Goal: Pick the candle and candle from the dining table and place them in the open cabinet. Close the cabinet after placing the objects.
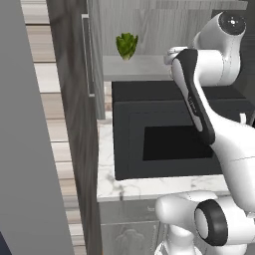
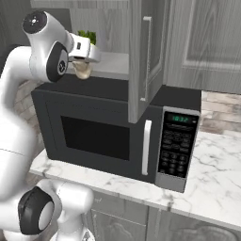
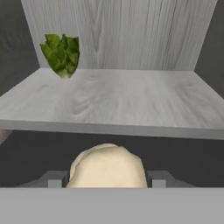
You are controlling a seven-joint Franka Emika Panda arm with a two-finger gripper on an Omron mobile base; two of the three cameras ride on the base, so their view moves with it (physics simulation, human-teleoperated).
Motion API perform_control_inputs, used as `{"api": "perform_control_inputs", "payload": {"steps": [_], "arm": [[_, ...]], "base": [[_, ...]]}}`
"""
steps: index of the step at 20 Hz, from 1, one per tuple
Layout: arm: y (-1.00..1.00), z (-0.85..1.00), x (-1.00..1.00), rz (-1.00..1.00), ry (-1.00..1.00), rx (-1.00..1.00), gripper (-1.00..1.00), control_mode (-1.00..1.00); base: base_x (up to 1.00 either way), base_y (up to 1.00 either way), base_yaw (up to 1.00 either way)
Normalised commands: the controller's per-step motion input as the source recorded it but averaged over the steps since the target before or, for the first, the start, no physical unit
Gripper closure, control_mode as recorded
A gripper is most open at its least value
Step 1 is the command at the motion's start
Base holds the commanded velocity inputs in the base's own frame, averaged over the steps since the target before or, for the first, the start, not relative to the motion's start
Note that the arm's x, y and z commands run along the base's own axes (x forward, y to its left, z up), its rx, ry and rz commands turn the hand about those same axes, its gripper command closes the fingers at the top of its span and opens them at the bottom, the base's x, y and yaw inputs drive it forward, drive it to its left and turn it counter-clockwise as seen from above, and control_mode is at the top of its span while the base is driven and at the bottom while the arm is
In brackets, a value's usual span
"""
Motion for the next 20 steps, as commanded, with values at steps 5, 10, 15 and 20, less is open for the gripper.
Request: {"api": "perform_control_inputs", "payload": {"steps": [5,10,15,20], "arm": [[-0.11,0.03,0.42,0.0,0.0,0.0,1.0,-1.0],[-0.08,0.0,0.44,0.0,0.0,0.0,1.0,-1.0],[0.0,0.0,0.43,0.0,0.0,0.0,1.0,-1.0],[0.0,0.0,0.37,0.0,0.0,0.0,1.0,-1.0]], "base": [[0.0,0.0,0.0],[0.0,0.0,0.0],[0.0,0.0,0.0],[0.0,0.0,0.0]]}}
